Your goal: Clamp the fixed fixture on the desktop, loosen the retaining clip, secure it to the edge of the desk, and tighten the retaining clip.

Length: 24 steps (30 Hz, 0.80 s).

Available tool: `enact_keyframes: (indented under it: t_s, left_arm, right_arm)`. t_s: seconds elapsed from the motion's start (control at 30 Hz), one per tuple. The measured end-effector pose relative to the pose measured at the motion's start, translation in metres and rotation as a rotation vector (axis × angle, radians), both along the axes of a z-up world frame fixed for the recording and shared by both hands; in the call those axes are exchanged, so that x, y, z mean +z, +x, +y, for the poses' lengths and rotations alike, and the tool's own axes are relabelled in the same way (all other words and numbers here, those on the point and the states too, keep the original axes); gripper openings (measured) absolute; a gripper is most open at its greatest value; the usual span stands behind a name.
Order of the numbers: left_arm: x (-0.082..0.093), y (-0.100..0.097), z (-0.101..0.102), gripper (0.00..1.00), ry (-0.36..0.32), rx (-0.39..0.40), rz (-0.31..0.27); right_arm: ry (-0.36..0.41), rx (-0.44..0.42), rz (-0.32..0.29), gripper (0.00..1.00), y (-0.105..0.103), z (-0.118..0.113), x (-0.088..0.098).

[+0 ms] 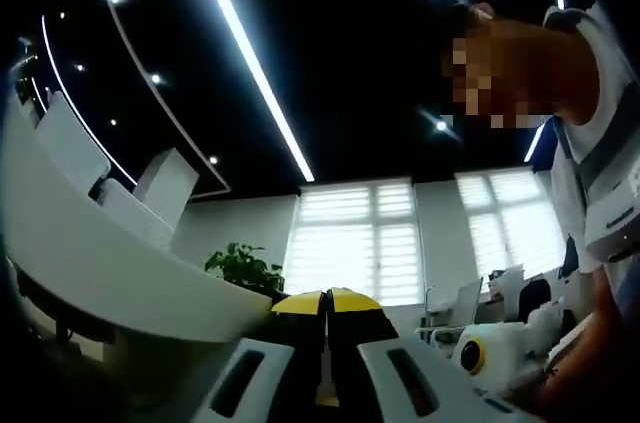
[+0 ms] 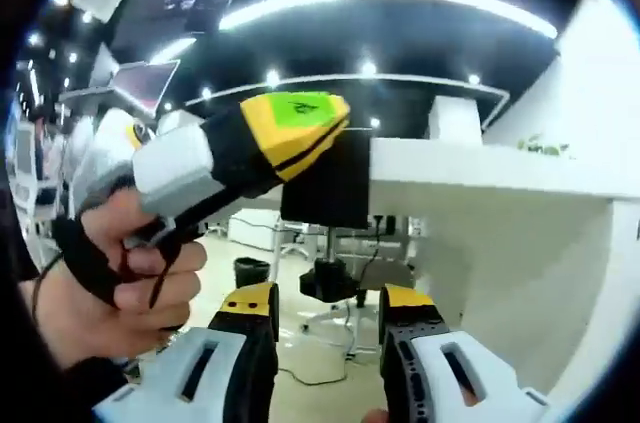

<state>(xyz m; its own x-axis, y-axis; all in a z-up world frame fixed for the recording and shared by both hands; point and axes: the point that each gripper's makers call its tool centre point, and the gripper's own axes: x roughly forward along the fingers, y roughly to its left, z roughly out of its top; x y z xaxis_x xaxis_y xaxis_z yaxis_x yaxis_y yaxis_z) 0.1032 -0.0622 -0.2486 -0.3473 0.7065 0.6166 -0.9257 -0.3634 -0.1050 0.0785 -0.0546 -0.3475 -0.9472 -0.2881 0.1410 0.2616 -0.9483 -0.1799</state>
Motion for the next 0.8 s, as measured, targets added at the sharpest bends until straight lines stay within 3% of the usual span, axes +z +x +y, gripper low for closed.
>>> enact_keyframes:
  t_s: [0.23,0.33,0.53,0.67,0.8]
  left_arm:
    - [0.000,0.000,-0.001,0.02,-0.001,-0.001,0.000]
    - [0.000,0.001,-0.001,0.02,0.000,-0.003,0.003]
    - [0.000,0.001,-0.003,0.02,0.000,-0.004,-0.001]
    - [0.000,0.001,-0.003,0.02,0.002,-0.004,-0.001]
    - [0.000,0.001,-0.003,0.02,0.004,-0.006,-0.001]
  right_arm:
    - [-0.079,-0.043,-0.039,0.38,-0.021,0.005,0.005]
    - [-0.060,0.027,-0.044,0.28,-0.024,-0.008,0.004]
    - [-0.068,0.063,-0.055,0.27,-0.023,-0.009,0.005]
    - [-0.058,0.131,-0.040,0.26,-0.023,-0.011,0.004]
    - [-0.057,0.297,-0.033,0.26,-0.022,-0.016,0.004]
